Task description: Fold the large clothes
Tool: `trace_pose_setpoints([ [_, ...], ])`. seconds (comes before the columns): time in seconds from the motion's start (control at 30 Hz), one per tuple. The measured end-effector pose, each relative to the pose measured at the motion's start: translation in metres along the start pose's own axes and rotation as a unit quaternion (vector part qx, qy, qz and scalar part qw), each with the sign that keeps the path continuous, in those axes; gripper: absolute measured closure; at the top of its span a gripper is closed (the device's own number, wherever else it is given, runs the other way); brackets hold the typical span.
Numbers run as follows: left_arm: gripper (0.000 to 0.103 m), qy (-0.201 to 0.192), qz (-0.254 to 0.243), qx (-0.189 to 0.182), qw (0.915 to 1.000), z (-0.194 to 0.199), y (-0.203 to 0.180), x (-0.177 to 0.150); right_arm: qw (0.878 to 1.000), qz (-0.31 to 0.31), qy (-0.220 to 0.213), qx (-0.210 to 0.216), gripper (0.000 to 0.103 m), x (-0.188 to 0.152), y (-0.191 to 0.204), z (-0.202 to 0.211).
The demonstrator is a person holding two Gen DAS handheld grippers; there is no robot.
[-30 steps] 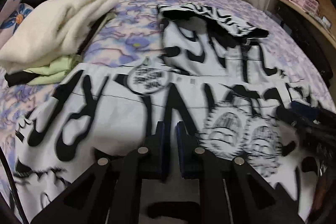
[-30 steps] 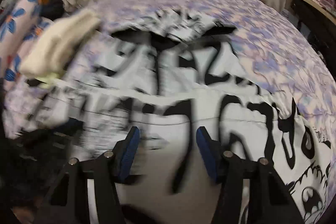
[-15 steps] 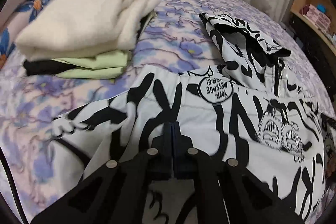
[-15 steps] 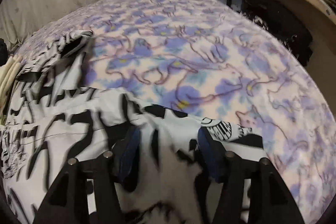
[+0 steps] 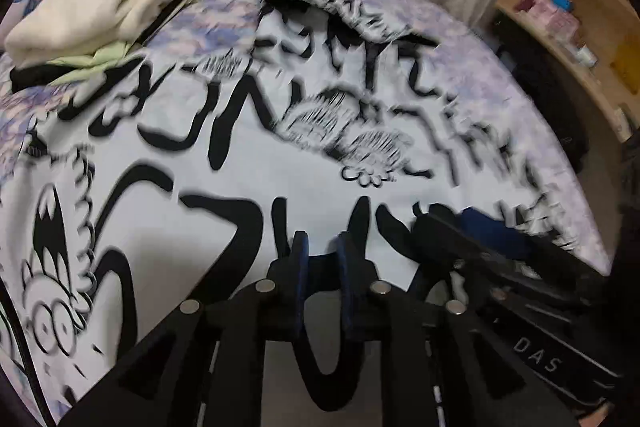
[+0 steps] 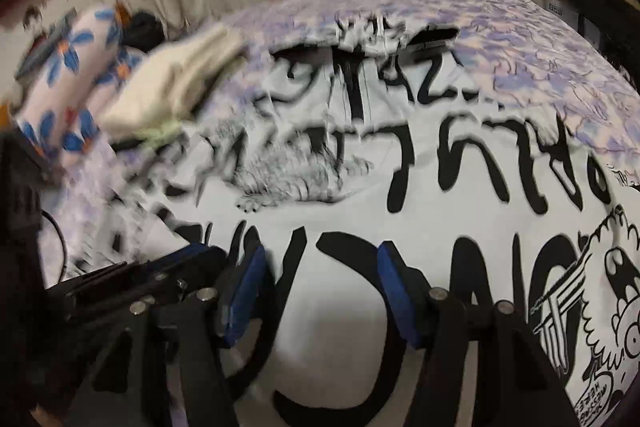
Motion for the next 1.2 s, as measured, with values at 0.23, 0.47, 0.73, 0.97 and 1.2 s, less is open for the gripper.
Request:
trace_pose_setpoints([
  [0.23, 0.089, -0.016, -0.004, 0.124, 0.9921, 0.015, 0.068, -0.004, 0.991, 0.018, -0.009, -0.131, 0.072, -0.026, -0.077, 0.039],
  [0.47, 0.092, -0.043, 0.067, 0.137, 0.9874, 0.058, 0.151, -0.02, 0.979, -0.142, -0.003, -0.149, 0.1, -0.082, -0.211, 0.085],
  [0.73, 0.091, -0.028, 0.044, 0.172, 0.9836, 0.06, 0.149, -0.029, 0.974, -0.127, 0.016, -0.185, 0.095, -0.081, -0.197, 0.083],
  [0.97, 0.09, -0.02, 0.056, 0.149, 0.987, 0.065, 0.15, -0.031, 0.974, -0.153, 0.021, -0.166, 0.094, -0.082, -0.199, 0.087],
  [1.2, 0.059, 0.001, 0.05, 0.133, 0.9898, 0.072, 0.139, -0.032, 0.974, -0.17, 0.038, -0.144, 0.094, -0.081, -0.194, 0.089],
])
Point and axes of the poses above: each gripper's, at about its wrist camera, not at the fingertips, and z roughly against the way its jaws point, y to its left, x to its top, the point moved 5 cm from there along -z, roughly the way its jaws point, and after that the axes turned 4 degrees about y, right-handed, at the moved point
